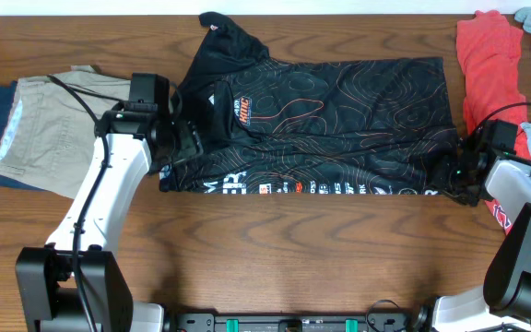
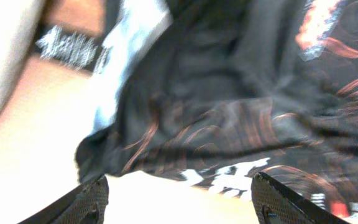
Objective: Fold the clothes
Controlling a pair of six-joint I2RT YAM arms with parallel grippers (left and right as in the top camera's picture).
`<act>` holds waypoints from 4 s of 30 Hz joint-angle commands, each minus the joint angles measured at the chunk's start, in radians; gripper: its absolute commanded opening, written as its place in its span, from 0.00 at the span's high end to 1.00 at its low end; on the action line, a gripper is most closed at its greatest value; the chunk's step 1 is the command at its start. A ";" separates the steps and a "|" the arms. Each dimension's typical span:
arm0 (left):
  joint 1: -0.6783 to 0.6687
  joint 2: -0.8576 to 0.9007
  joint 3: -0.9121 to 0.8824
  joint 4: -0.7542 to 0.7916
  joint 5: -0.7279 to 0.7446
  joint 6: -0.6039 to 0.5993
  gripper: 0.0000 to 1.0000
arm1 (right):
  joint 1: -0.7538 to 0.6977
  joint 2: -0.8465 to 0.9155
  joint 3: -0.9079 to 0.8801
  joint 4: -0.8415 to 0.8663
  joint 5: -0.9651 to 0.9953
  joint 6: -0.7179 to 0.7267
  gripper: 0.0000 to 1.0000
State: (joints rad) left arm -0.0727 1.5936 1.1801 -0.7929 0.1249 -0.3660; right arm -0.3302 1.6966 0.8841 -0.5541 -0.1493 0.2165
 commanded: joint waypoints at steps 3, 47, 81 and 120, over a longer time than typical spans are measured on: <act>0.005 0.006 -0.045 -0.008 -0.101 -0.018 0.24 | -0.001 -0.063 0.053 -0.056 0.016 -0.008 0.57; 0.035 0.162 -0.281 0.240 -0.137 -0.058 0.36 | -0.010 -0.140 -0.208 0.248 0.190 0.139 0.69; 0.035 0.162 -0.281 0.114 -0.137 -0.055 0.40 | -0.018 -0.142 -0.248 0.280 0.116 0.187 0.54; 0.035 0.162 -0.281 -0.171 -0.136 -0.055 0.73 | -0.075 -0.141 -0.249 -0.121 0.418 0.368 0.99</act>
State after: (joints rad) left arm -0.0418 1.7336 0.9188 -0.9108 0.0006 -0.4236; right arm -0.3702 1.5322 0.7010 -0.6010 0.1238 0.4988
